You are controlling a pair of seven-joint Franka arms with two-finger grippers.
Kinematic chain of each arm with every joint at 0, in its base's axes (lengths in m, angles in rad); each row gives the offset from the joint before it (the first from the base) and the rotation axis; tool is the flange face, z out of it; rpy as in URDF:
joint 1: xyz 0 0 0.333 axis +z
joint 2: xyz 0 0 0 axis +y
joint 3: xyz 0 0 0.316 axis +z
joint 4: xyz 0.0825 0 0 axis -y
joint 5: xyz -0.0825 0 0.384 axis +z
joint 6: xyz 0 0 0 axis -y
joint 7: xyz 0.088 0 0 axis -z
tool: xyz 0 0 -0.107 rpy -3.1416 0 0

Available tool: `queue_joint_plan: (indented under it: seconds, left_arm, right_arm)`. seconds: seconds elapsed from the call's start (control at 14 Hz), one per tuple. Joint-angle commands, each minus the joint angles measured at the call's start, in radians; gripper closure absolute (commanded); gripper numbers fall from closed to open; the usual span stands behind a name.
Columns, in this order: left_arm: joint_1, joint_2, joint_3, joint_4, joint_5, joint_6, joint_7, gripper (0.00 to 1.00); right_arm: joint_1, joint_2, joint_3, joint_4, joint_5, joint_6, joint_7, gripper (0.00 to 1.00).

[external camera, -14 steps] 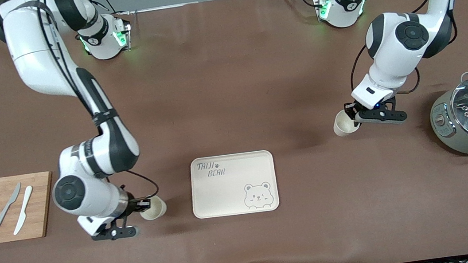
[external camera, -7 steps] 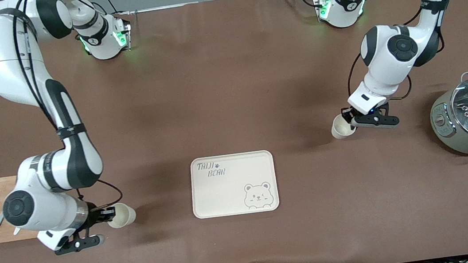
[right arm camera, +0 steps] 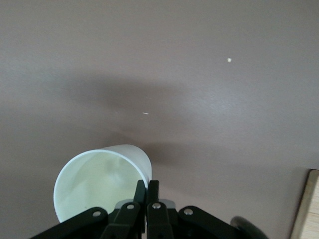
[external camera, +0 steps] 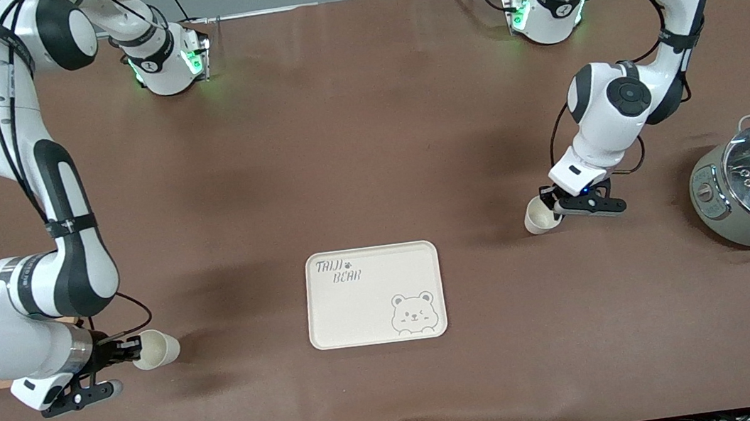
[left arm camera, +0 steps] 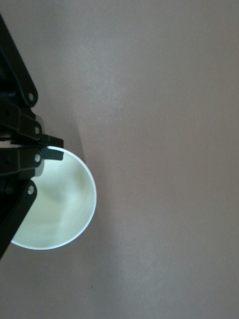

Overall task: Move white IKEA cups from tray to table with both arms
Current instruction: 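Lower the cups onto the table and open both grippers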

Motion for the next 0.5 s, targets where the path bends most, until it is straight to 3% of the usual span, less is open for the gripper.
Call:
queue_joint_plan:
  seconds: [0.0,0.36,0.43]
  left_arm:
    - [0.009,0.001,-0.007,0.009,0.008,0.018,0.020,0.00]
    - [0.011,-0.037,-0.007,0.034,0.006,-0.049,0.016,0.00]
    - [0.011,-0.055,-0.007,0.068,0.005,-0.136,0.016,0.00]
  right_arm:
    - [-0.024,0.000,0.019,-0.028,0.005,0.030,-0.023,1.00]
    - [-0.024,0.003,0.019,-0.068,0.005,0.073,-0.028,1.00]
    - [-0.024,0.006,0.019,-0.070,0.005,0.073,-0.028,0.88]
